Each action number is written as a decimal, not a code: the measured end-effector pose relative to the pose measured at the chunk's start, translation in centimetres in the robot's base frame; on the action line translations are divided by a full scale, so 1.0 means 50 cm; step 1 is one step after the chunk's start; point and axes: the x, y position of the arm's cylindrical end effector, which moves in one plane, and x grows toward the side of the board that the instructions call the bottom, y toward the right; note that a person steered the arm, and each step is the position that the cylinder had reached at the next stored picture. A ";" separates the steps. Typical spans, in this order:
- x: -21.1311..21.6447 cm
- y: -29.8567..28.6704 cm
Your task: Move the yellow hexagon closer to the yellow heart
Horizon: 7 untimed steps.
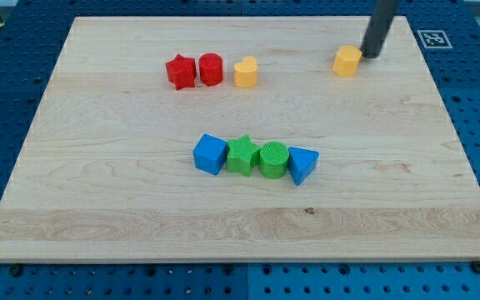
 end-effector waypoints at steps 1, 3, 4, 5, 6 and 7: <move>0.021 -0.068; 0.040 -0.129; 0.040 -0.076; 0.048 -0.014; 0.077 -0.019; 0.085 -0.065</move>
